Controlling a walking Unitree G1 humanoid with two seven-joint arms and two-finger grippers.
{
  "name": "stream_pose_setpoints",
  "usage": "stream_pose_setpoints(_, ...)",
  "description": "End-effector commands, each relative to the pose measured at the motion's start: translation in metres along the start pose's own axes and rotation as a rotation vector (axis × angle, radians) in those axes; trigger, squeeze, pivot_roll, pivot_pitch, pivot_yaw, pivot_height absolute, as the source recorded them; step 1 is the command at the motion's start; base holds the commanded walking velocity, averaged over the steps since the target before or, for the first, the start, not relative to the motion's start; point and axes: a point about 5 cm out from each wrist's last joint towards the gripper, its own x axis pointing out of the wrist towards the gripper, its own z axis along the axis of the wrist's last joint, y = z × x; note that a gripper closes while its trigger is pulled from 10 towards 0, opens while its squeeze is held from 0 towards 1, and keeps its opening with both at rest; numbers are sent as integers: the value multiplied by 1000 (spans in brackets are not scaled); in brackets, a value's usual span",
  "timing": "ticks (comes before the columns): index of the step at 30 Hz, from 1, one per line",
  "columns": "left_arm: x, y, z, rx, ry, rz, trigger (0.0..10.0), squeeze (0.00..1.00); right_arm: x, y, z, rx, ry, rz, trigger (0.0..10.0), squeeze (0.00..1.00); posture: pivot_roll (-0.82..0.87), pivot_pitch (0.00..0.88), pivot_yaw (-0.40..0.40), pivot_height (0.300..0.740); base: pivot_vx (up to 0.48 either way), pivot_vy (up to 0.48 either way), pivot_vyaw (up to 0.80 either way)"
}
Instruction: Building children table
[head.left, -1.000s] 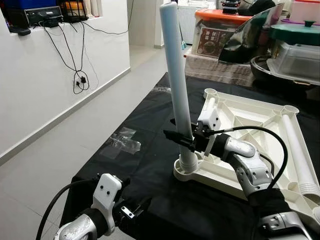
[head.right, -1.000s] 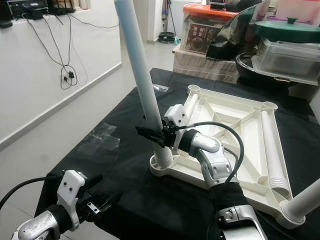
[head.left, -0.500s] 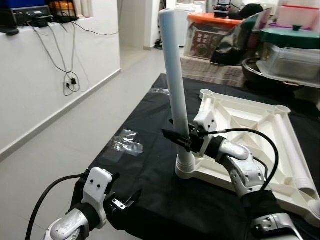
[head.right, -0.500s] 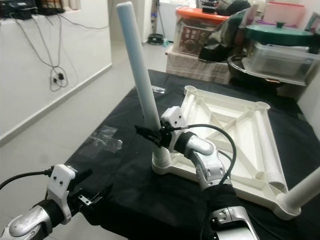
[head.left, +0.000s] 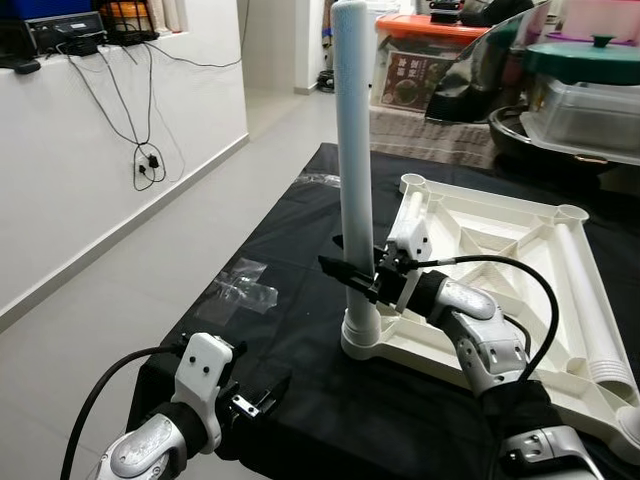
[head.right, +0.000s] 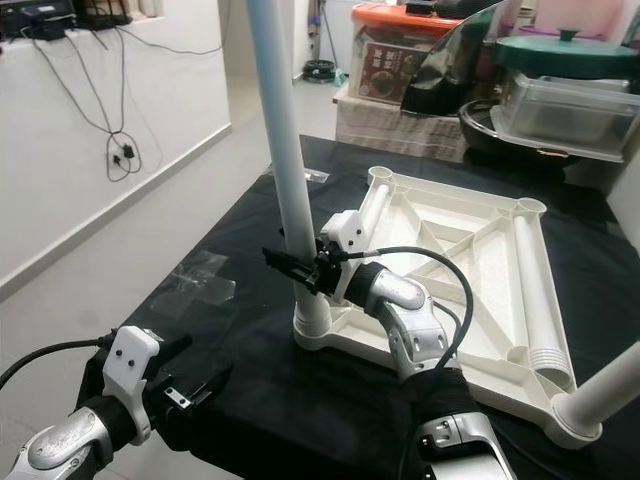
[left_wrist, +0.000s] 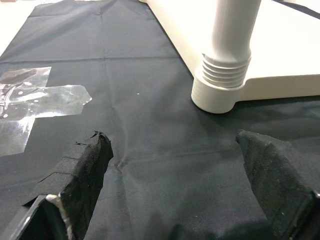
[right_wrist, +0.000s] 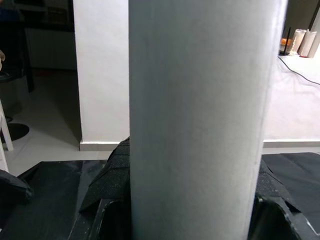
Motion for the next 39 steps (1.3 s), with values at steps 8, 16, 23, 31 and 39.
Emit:
stream_pose_setpoints(8, 3, -1, -4, 5, 14, -7, 10000, 0, -11, -3, -4, 7, 25, -34, 10000, 0, 37, 0, -47, 740, 0, 0, 0)
stream_pose_setpoints(16, 2, 0, -6, 2, 19, 7, 10000, 0, -10, 17, -21, 116, 19, -19, 10000, 0, 38, 0, -55, 740, 0, 0, 0)
stream_pose_setpoints(23, 4, 0, -7, -2, 16, 16, 10000, 0, -14, 18, -29, 192, 6, -78, 10000, 0, 32, 0, -57, 740, 0, 0, 0)
stream_pose_setpoints(31, 5, 0, -7, -3, 13, 16, 10000, 0, -16, 23, -31, 212, -8, -90, 10000, 0, 28, 0, -55, 740, 0, 0, 0)
stream_pose_setpoints(39, 4, 2, -7, 3, 14, 24, 10000, 0, -19, 37, -30, 130, 10, -20, 10000, 0, 26, 0, -51, 740, 0, 0, 0)
